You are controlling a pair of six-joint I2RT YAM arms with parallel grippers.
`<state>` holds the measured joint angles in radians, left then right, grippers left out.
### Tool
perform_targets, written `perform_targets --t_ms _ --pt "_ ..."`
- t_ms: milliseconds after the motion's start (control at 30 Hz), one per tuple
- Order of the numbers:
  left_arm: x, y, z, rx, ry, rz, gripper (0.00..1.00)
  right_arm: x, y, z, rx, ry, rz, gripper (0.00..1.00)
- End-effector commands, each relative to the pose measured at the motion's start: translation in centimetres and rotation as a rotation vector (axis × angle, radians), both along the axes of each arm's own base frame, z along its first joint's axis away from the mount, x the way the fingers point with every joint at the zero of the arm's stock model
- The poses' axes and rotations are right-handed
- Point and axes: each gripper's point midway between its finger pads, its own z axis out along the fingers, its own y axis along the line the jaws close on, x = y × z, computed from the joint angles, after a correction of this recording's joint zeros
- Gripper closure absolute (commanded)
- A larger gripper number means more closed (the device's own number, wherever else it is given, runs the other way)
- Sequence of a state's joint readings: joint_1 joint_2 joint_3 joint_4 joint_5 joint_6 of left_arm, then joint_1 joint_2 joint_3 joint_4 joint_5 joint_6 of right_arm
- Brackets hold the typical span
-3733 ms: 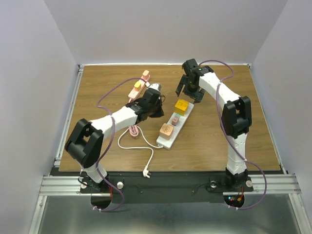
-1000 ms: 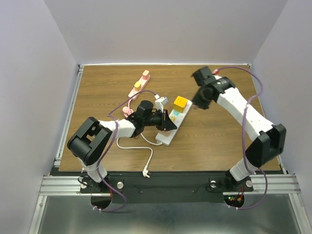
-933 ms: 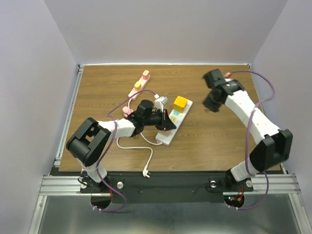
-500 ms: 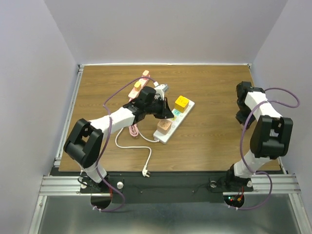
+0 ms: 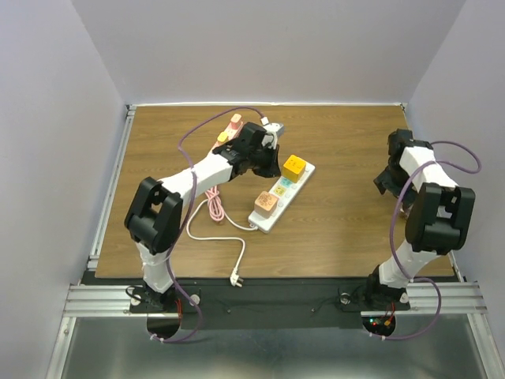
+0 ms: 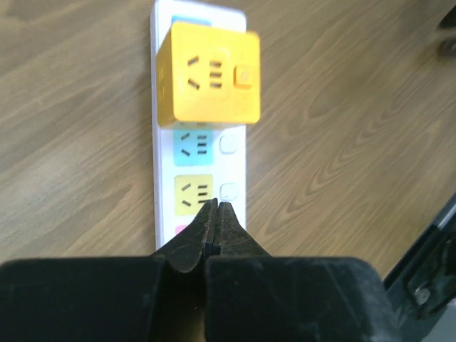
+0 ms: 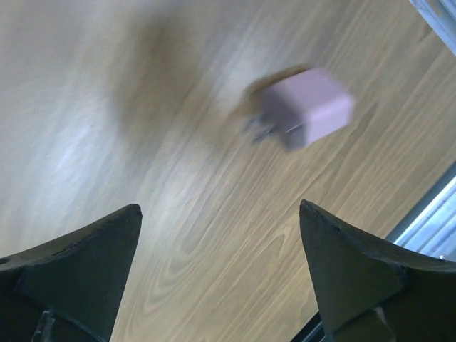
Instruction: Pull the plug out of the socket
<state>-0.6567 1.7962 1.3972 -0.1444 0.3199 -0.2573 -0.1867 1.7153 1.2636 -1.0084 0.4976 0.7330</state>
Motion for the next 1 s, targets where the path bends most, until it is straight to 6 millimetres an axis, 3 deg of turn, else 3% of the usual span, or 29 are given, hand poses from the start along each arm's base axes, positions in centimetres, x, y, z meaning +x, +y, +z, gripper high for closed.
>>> perform_targets --t_ms 0,100,200,233,333,500,533,667,833,967 --pt "-0.7 -0.5 -1.3 0.043 0.014 -0.123 1.00 2.9 1.2 5.5 0.051 -0.217 0.067 0.02" --pt "-1.0 -0.8 -3.0 0.040 0.047 -0.165 1.00 5.0 5.3 7.2 0.259 -0.343 0.212 0.00" --pt "-1.1 -0.8 -4.7 0.023 0.088 -0.177 1.00 6.3 7.7 8.8 0.362 -0.421 0.290 0.00" --pt "-1.1 -1.3 -4.6 -0.011 0.092 -0.195 1.00 6.8 9.6 9.3 0.432 -0.442 0.331 0.00" --pt "-0.9 -1.8 -4.9 -0.042 0.093 -0.204 1.00 7.9 12.4 10.2 0.515 -0.467 0.395 0.00" --pt "-0.4 -2.7 -5.6 -0.092 0.131 -0.220 1.00 10.1 18.8 10.1 0.639 -0.453 0.481 0.00" --pt "-0.4 -2.8 -6.0 -0.090 0.139 -0.217 1.00 10.2 19.0 9.4 0.653 -0.437 0.470 0.00" --pt "-0.5 -2.6 -7.5 -0.082 0.170 -0.207 1.00 12.2 23.2 9.6 0.714 -0.428 0.522 0.00" --pt "-0.7 -1.7 -9.9 -0.066 0.219 -0.176 1.00 13.5 26.6 8.9 0.737 -0.401 0.556 0.00" --pt "-0.3 -0.9 -10.7 -0.087 0.236 -0.146 1.00 14.2 28.5 8.0 0.732 -0.377 0.585 0.00"
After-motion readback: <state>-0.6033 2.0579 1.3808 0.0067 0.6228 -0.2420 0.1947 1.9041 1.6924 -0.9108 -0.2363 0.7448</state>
